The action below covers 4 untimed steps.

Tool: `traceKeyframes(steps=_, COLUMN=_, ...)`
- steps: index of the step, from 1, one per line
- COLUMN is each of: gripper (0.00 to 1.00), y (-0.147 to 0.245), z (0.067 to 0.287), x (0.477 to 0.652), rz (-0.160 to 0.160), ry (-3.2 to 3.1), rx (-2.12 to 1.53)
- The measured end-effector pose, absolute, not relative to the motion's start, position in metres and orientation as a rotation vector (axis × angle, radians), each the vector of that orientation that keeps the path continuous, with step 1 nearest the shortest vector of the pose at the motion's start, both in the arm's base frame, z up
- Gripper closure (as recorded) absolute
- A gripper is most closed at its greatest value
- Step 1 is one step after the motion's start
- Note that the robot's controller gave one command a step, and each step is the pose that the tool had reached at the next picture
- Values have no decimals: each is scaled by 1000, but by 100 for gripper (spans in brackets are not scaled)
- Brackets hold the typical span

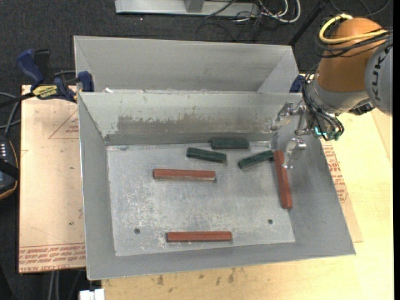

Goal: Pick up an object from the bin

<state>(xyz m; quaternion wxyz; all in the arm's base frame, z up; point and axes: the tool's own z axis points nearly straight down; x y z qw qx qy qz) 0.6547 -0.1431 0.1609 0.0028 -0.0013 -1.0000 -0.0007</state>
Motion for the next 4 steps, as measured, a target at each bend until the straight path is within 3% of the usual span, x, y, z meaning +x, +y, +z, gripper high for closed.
traceKeyframes(steps=1, gripper=0, y=-143, z=166, x=657, rz=0, ry=-3144, rx=-1)
traceKeyframes(steps=2, gripper=100, y=-92, z=77, x=640, rz=0, ry=-3157, rx=-181)
traceKeyframes(steps=3, gripper=100, y=-92, z=77, x=640, rz=0, ry=-3157, rx=-181)
traceKeyframes(steps=4, gripper=100, y=-83, z=109, x=635, rz=-2, ry=-3134, rx=-180)
